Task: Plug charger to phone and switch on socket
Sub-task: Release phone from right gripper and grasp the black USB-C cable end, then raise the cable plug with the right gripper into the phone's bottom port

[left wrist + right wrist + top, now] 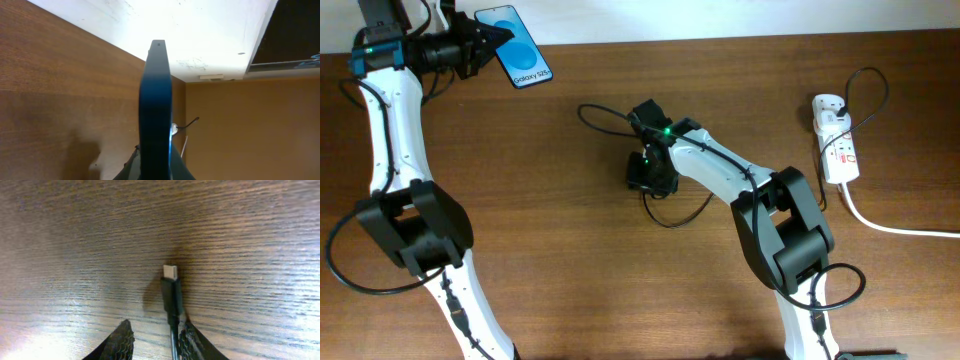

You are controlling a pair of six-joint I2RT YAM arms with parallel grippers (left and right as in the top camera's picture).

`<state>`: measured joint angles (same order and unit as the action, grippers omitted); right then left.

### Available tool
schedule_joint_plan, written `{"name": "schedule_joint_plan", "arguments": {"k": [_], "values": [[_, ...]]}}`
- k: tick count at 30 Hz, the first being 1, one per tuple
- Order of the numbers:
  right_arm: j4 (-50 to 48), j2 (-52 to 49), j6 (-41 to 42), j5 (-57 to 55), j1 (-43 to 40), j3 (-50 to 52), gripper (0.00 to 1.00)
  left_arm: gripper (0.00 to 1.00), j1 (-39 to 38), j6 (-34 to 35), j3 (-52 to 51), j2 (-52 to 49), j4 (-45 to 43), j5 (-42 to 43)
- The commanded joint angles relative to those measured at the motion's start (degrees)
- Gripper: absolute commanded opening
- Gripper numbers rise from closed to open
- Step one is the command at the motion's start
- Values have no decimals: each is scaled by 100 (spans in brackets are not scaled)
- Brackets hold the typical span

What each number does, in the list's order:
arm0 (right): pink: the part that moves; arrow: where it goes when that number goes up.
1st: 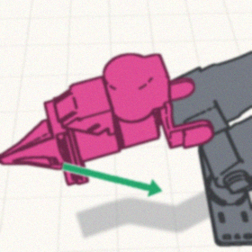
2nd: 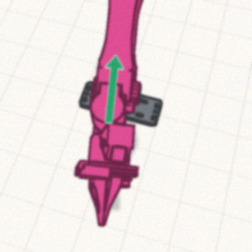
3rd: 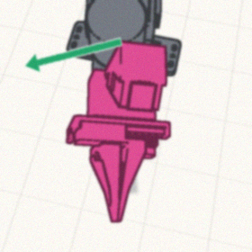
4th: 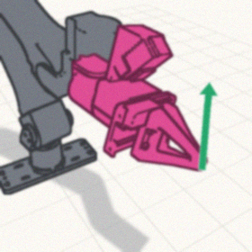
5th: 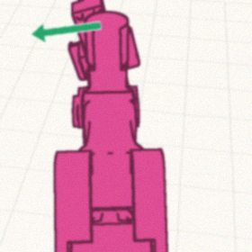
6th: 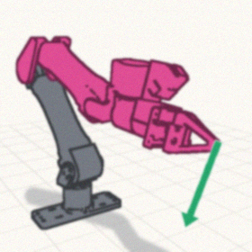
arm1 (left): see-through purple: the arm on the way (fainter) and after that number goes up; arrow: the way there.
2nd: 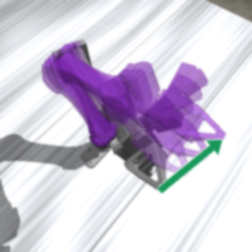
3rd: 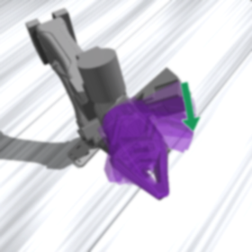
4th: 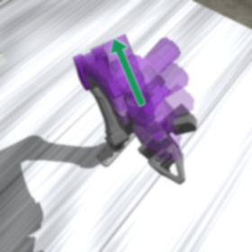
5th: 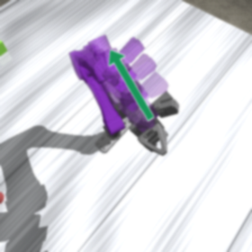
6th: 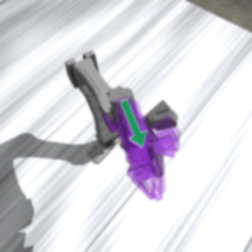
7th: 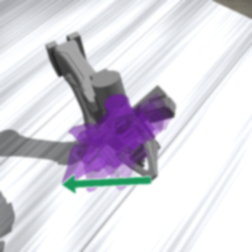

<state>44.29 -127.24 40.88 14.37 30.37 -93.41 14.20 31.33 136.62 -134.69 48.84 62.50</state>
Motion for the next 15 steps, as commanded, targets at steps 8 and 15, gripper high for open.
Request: {"name": "schedule_joint_plan", "arguments": {"k": [8, 15], "values": [[-20, 190, -1530, 1001, -310, 70, 4, 0, 15, -22, 46, 2, -17, 619], [857, 3488, -2420, 2063, -901, 96, 4, 0, -7, -1067, 46, 2, -17, 1829]]}}
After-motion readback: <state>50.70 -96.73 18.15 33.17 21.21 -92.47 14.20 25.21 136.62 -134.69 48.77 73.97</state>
